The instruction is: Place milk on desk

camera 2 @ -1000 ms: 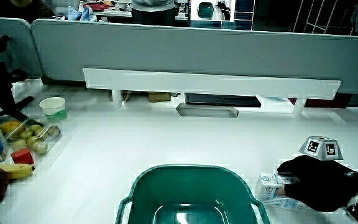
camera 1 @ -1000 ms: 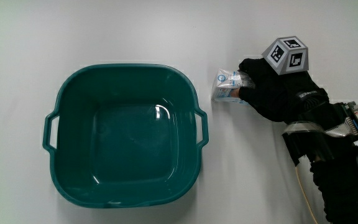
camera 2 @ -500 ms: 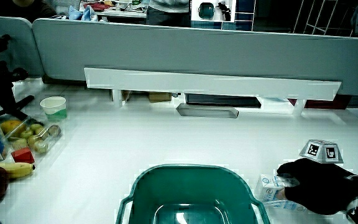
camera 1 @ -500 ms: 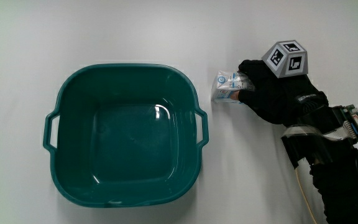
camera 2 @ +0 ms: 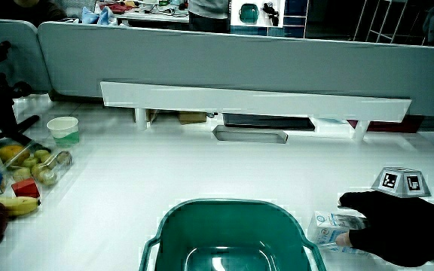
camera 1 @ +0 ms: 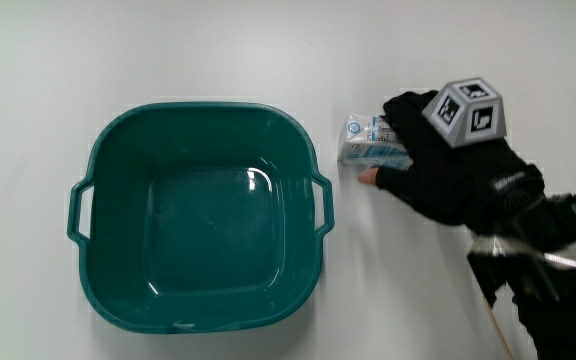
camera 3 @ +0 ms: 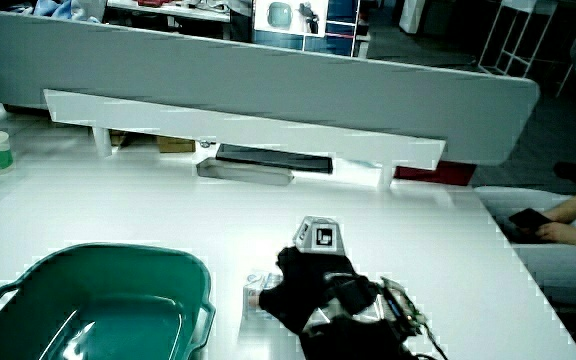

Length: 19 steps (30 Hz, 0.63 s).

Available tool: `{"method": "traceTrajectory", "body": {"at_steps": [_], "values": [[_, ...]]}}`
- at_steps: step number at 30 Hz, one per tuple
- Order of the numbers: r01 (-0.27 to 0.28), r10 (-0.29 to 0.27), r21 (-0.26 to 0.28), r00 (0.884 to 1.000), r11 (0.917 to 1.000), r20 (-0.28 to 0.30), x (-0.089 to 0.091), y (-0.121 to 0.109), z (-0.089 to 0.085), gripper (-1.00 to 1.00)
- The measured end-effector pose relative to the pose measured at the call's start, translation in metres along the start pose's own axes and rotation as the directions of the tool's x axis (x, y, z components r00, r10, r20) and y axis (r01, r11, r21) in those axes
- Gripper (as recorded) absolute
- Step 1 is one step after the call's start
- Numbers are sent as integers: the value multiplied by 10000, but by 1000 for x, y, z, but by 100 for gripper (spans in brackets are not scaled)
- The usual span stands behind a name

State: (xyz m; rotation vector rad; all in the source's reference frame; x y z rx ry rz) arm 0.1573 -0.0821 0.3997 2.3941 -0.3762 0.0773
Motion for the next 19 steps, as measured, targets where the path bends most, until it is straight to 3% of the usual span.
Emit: {"method": "traceTrajectory", "body": {"at_steps": [2,4,5,7,8,9,10,13,14,15,19], "values": [[-287,286,-80,9995,9996,-102,-13,-14,4,-100],[-384,375,190,9983,9991,437,-23,-23,5,-100],[-393,392,40,9987,9992,321,-25,-26,2,-100],[-1253,1250,132,9919,9920,219,-45,-45,14,-100],[-1075,1066,169,9932,9941,464,-45,-44,6,-100],[-1075,1079,-151,9938,9941,268,-47,-47,3,-100],[-1634,1626,103,9852,9865,533,-57,-57,9,-100],[-2423,2420,-457,9702,9691,-119,-76,-77,14,-100],[-2684,2690,-414,9631,9624,91,-81,-82,14,-100],[-2632,2642,-507,9643,9634,150,-82,-82,7,-100],[-3163,3204,-1184,9471,9412,171,-96,-96,0,-100]]}}
